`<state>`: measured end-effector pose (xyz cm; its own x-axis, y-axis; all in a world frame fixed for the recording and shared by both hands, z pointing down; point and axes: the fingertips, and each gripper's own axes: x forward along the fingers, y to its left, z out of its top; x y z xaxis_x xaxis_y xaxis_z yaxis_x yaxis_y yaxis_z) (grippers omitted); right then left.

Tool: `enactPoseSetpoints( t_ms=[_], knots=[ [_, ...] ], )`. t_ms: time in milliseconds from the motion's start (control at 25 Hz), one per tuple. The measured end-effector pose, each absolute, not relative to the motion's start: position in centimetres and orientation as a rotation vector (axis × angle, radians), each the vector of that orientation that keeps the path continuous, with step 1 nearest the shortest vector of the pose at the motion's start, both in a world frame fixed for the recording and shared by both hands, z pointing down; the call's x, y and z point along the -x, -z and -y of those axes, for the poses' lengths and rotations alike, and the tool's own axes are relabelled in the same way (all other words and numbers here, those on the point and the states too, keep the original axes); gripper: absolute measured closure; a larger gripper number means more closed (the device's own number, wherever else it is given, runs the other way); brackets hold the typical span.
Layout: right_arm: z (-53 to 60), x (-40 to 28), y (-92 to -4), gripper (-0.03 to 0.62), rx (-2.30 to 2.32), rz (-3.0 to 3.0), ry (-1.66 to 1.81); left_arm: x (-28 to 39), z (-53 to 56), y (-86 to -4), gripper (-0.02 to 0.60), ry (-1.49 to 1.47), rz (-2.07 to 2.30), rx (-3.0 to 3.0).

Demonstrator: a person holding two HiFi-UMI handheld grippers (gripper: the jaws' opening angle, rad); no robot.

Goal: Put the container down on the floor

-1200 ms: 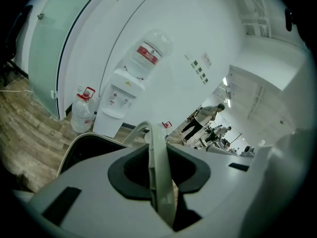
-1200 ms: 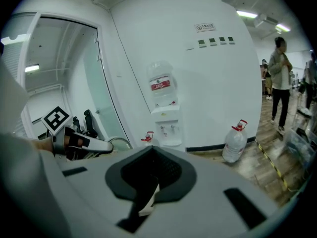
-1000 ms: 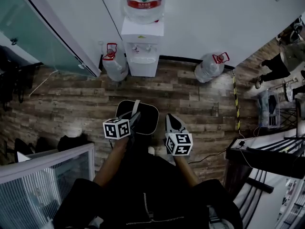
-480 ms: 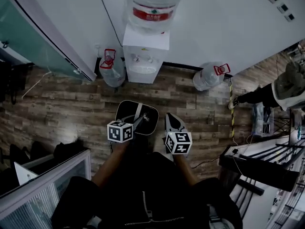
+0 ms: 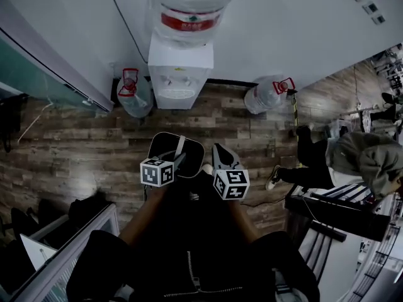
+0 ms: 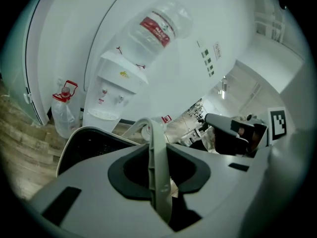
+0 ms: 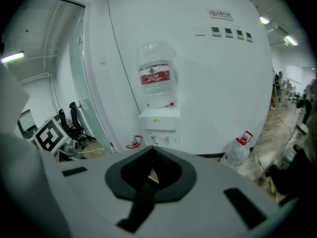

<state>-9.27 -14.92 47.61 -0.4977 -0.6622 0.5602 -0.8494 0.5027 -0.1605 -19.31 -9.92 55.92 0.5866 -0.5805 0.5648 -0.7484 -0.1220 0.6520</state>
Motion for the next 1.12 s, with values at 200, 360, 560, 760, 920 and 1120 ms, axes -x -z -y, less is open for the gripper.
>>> enactPoseSetpoints(
  t_ms=[200, 360, 560, 760, 920, 1120],
  knots=[
    [14.7, 6.8, -48.1, 0.583, -1.297, 2.294, -0.597, 17.3, 10.5, -56.4, 0.494, -0.211, 1.054, -1.82],
    [14.2, 4.0, -48.6, 0.583, -1.341, 2.301, -0.605, 14.3, 10.2, -56.6, 0.494, -0.217, 1.037, -1.849],
    [18.8, 3.9, -48.3, 0.583, -1.363, 2.279, -0.637, 13.7, 14.1, -56.1, 0.494, -0.226, 1.0, -1.836],
    [22.1, 0.6, -48.7, 0.583, -1.38, 2.273, -0.67, 10.9, 17.2, -56.6, 0.494, -0.26, 0.986, -1.823],
    [25.0, -2.8, -49.3, 0.583, -1.364, 2.27, -0.688, 8.2, 20.3, -57.0, 0.494, -0.264, 1.006, -1.803],
    [29.5, -7.1, -49.2, 0.583, -1.308, 2.3, -0.682, 4.9, 24.9, -57.3, 0.494, -0.254, 1.057, -1.765]
  ],
)
